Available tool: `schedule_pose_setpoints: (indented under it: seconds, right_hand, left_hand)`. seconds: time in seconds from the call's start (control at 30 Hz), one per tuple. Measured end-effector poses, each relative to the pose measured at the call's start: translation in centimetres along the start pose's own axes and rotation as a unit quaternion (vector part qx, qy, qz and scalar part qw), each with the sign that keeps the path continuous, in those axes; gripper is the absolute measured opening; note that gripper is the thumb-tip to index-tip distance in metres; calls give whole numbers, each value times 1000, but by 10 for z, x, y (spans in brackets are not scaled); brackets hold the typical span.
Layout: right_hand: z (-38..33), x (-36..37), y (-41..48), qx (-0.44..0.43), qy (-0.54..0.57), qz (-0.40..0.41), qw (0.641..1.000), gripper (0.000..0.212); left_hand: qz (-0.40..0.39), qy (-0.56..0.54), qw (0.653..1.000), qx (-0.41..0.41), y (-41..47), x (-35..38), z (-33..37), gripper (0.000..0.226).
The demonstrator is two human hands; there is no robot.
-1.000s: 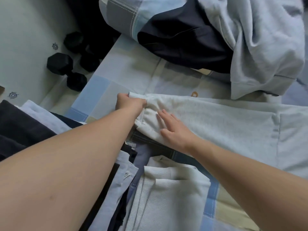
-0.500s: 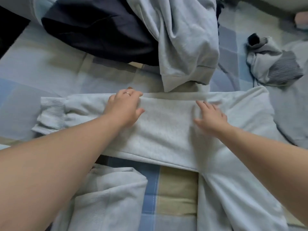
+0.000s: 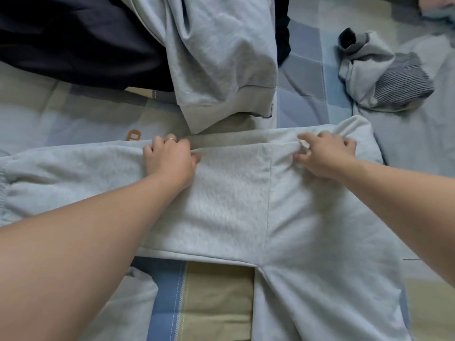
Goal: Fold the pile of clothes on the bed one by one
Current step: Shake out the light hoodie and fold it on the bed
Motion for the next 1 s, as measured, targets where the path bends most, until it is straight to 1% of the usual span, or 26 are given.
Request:
schedule_pose_setpoints:
  seconds: [0.07, 0.17, 0.23, 0.27, 0.37, 0.43, 0.5, 0.6, 0.73, 0.8, 0.87, 0.93, 1.0]
  right_hand:
    - [-1, 2, 4, -32, 29, -9, 999, 52]
    - [-1, 8, 15, -71, 85, -5, 994, 34]
    - [0, 11, 19, -70, 118, 18, 990, 19]
    - [1, 10, 21, -64, 143, 39, 987, 16]
    - [-4, -3, 28, -15, 207, 127, 970, 20]
    - [-12, -11, 34, 15, 229, 142, 963, 22]
    - [-21, -9, 37, 32, 230, 126, 964, 25]
    - [-30, 2, 37, 42, 230, 132, 963, 27]
    - [-39, 14, 41, 30, 236, 125, 963, 28]
    - [-42, 24, 39, 26, 254, 126, 959, 26]
    - [-41, 31, 35, 9, 269, 120, 956, 25]
    - [-34, 28, 31, -37, 303, 81, 949, 40]
    - [-19, 18, 24, -73, 353, 30, 932, 55]
  left_hand:
    - [7, 10, 1000, -6, -1, -1, -6, 44]
    - [24, 47, 999, 6, -1, -7, -22, 49]
    - [26, 64, 998, 8, -2, -9, -38, 44]
    - [32, 63, 997, 10, -1, -11, -45, 38]
    - [82, 28, 996, 16, 3, -17, -54, 27]
    - [104, -5, 995, -4, 8, -19, -54, 27]
    - [105, -31, 993, -31, 12, -15, -55, 28]
    - [115, -39, 992, -37, 15, -7, -61, 28]
    - [125, -42, 990, -39, 18, 4, -67, 26]
    - [142, -44, 988, -34, 17, 11, -69, 26]
    - [143, -49, 988, -33, 19, 12, -68, 26]
    - [127, -56, 989, -45, 19, 6, -66, 26]
    - [142, -78, 986, -43, 10, 0, -63, 24]
Point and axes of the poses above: each hand's wrist, its own y-axis towards the middle knuckle, its own x-axis out of the palm, z = x × y, the point moved 1 cm from there along y, towards the middle knuckle, and after that the axes turned 12 degrees about -y, right-handed, at the moved point
